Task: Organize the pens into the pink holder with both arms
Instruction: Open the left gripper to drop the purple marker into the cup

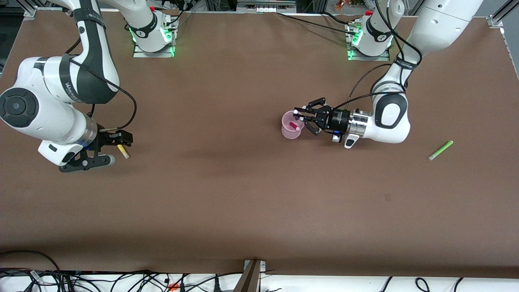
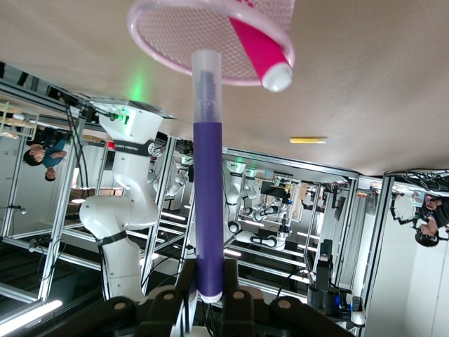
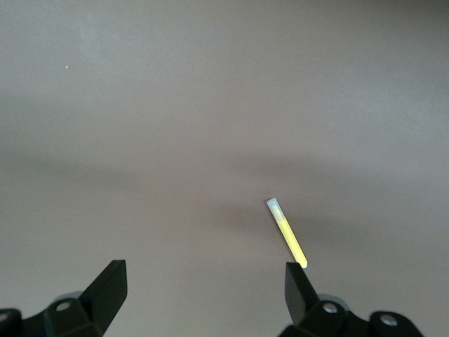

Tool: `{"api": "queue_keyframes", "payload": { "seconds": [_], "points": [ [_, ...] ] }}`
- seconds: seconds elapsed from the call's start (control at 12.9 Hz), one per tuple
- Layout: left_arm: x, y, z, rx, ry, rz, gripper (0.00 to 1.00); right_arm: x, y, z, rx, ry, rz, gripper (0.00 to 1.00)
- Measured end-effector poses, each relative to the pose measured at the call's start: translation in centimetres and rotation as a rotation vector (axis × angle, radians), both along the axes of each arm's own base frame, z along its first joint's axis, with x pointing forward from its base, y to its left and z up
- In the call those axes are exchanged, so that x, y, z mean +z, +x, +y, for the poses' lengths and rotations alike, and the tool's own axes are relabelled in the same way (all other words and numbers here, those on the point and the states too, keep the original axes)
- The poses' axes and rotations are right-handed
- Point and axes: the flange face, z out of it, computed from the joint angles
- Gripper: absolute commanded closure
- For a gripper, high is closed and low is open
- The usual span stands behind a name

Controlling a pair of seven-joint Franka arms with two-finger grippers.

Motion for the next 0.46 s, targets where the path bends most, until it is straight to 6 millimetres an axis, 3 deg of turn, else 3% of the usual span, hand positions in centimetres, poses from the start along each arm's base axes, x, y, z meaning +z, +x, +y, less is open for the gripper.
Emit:
{"api": "queue_keyframes", "payload": {
  "seconds": [0.23, 0.46],
  "points": [
    [-1.3, -1.3, -0.3, 0.008, 0.004, -0.023, 1.00, 1.9, -0.7, -0.9, -0.012, 0.012, 0.002, 0.00],
    [-2.0, -1.5, -0.8, 0.008, 0.032, -0.033, 0.99, 2.6, -0.9, -1.8, -0.026, 0.013, -0.005, 0.00]
  ]
}}
